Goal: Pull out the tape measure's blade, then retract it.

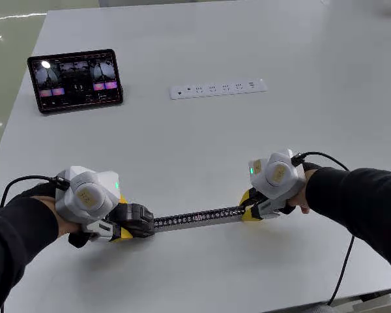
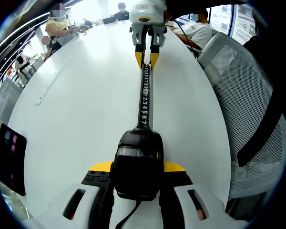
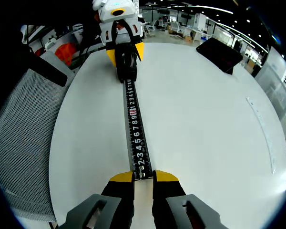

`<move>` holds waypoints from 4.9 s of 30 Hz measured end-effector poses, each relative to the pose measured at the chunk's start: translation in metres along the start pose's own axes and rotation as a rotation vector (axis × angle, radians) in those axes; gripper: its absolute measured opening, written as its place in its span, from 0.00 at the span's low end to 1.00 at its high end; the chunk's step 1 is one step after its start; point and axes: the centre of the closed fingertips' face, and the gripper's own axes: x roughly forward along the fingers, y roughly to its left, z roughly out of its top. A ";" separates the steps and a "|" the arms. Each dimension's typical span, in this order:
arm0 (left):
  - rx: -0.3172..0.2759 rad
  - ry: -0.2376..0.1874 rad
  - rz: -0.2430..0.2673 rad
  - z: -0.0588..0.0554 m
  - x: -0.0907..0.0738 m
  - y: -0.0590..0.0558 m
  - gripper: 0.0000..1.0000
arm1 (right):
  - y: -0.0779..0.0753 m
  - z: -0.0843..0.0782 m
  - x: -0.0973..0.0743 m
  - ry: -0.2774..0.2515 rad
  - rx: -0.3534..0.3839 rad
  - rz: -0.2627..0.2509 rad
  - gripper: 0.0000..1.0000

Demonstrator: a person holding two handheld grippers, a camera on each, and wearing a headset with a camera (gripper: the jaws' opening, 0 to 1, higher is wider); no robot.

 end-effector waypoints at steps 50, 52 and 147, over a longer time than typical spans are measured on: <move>-0.001 -0.003 0.002 0.002 -0.002 -0.003 0.31 | -0.004 -0.021 -0.011 0.025 0.013 -0.010 0.10; -0.001 -0.003 0.002 0.002 -0.002 -0.003 0.31 | -0.004 -0.022 -0.012 0.026 0.012 -0.011 0.10; -0.004 -0.016 -0.013 0.003 -0.002 -0.002 0.32 | -0.008 -0.044 -0.025 0.101 0.020 -0.029 0.11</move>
